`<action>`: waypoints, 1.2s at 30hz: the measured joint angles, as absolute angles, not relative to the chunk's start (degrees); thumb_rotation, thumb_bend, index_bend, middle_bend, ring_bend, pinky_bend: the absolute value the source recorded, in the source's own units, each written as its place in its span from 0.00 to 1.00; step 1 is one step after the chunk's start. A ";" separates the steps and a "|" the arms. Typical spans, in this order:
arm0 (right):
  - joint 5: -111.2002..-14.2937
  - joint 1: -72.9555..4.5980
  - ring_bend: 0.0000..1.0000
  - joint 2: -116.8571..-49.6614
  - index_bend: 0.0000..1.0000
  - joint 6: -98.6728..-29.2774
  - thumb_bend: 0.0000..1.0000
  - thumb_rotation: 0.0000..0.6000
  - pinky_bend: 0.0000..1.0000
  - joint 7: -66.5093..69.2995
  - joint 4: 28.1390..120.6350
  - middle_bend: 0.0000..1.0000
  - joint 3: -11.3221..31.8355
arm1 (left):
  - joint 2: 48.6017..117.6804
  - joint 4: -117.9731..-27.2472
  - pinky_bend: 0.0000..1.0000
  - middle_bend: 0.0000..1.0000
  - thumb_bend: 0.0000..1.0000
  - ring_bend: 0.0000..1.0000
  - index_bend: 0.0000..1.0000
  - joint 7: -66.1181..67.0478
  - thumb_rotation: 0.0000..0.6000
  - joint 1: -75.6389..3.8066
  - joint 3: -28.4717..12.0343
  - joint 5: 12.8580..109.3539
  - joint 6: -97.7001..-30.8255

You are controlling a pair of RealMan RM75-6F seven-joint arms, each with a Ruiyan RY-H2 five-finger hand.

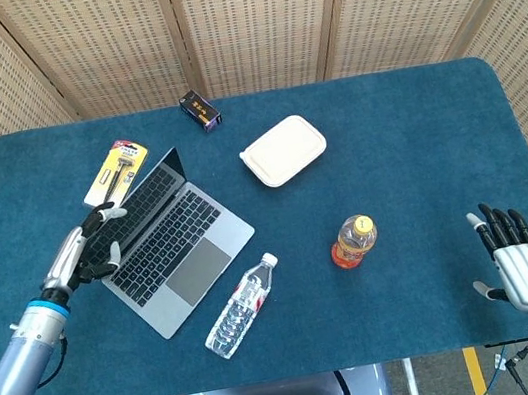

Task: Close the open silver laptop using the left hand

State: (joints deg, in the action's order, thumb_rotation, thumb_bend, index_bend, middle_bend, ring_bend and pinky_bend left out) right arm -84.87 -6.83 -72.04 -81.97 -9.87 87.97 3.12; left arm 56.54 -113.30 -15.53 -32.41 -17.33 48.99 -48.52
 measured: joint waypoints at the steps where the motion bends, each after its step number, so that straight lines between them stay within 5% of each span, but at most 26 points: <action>1: -84.85 -6.82 0.00 -72.04 0.00 -81.98 0.05 1.00 0.00 -9.87 87.97 0.00 3.14 | 56.57 -113.39 0.09 0.09 0.63 0.13 0.21 -15.56 1.00 -32.39 -17.25 49.21 -48.53; 36: -84.04 -6.42 0.00 -72.10 0.00 -82.83 0.05 1.00 0.00 -10.41 88.02 0.00 3.79 | 59.71 -114.34 0.09 0.09 0.63 0.13 0.21 -18.87 1.00 -32.61 -14.39 55.21 -45.78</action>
State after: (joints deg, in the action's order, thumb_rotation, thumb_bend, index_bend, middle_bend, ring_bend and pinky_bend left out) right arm -84.04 -6.42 -72.10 -82.83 -10.41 88.02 3.79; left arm 59.71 -114.34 -18.87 -32.61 -14.39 55.21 -45.78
